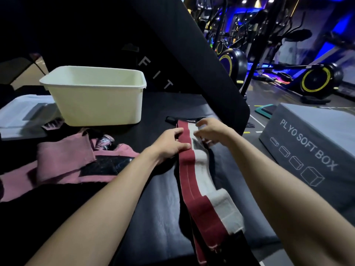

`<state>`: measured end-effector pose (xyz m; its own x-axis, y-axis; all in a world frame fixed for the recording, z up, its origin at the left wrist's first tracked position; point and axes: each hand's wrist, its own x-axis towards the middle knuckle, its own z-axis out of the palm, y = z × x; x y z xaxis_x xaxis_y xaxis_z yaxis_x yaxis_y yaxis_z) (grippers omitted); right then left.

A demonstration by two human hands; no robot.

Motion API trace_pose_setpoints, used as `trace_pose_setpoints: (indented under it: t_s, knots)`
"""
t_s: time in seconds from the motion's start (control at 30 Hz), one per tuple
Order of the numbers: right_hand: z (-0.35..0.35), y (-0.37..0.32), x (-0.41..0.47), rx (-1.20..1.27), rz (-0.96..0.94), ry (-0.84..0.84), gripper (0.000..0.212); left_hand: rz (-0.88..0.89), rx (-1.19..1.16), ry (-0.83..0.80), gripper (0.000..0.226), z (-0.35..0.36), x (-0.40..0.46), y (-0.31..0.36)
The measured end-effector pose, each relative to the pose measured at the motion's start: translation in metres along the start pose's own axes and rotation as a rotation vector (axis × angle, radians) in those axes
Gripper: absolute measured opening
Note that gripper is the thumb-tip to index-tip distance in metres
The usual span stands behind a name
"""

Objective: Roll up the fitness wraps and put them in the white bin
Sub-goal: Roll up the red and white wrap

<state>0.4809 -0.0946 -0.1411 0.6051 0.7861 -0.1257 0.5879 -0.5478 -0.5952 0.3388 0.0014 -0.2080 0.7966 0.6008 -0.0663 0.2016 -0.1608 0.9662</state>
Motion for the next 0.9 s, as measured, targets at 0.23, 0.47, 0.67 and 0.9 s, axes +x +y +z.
trace_pose_setpoints:
  t_s: [0.23,0.47,0.67,0.9]
  knots:
    - [0.008,0.011,0.061,0.114,0.094,0.147,0.028,-0.004,0.031,0.012,0.078,0.0,0.004,-0.001]
    - [0.015,0.004,0.087,0.042,0.05,0.232,0.017,-0.031,-0.02,-0.014,0.09,-0.003,0.003,-0.002]
    - [0.021,-0.004,0.094,-0.113,0.081,0.27,0.01,-0.049,0.02,0.005,0.087,-0.006,-0.005,0.006]
    - [0.017,-0.013,0.101,-0.351,0.046,0.089,0.033,0.04,0.478,0.174,0.021,-0.007,-0.023,0.021]
